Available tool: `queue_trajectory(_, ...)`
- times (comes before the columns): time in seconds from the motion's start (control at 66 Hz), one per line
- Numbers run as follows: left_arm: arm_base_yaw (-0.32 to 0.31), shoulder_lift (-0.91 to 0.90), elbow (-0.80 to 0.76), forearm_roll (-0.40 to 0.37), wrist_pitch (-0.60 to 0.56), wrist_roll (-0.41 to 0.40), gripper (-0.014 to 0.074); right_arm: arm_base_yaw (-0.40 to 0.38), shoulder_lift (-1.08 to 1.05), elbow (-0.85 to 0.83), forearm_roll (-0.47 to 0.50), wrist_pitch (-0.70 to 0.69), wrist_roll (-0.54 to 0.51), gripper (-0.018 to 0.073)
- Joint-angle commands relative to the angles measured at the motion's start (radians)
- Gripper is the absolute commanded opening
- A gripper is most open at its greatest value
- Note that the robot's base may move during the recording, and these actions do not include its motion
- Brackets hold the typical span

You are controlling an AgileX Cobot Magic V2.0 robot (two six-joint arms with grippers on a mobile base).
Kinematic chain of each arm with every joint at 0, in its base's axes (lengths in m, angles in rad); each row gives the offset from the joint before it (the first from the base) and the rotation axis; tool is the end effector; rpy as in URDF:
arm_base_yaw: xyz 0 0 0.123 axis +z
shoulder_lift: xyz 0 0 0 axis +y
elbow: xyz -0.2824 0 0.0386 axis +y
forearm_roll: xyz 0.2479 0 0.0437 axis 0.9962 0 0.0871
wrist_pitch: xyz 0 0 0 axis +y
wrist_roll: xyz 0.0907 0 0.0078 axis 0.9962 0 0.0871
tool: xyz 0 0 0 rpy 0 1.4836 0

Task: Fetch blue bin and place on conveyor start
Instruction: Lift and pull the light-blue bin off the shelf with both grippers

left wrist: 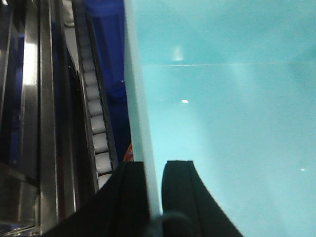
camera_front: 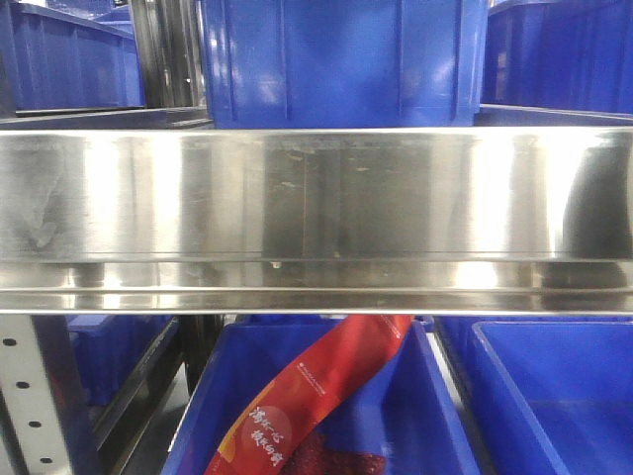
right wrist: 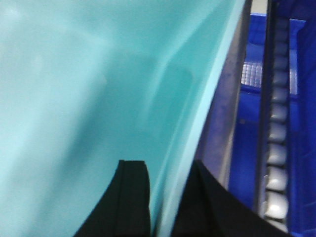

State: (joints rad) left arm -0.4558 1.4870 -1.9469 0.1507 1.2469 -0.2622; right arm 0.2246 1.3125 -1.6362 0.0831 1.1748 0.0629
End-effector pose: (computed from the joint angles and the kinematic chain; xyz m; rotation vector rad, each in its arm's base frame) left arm 0.2631 -0.1145 0.4989 0.1981 2.2574 -0.1949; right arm 0.2440 0.0629 0.4634 -0.1901 2.3363 0.2482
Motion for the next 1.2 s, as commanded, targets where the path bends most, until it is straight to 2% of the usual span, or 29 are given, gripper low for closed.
queue_trajectory(0.0, -0.008, -0.035, 0.018, -0.018, -0.026, -0.005, -0.0111, 0.008, -0.015, 0.011, -0.005, -0.053, -0.019, -0.0153)
queue_trajectory(0.151, -0.008, -0.038, 0.064, -0.062, -0.026, -0.005, -0.0111, 0.008, -0.015, 0.011, -0.005, -0.181, -0.019, -0.0153)
queue_trajectory(1.181, -0.008, -0.038, 0.081, -0.067, -0.026, -0.005, -0.0111, 0.008, -0.015, 0.011, -0.005, -0.196, -0.019, -0.0153)
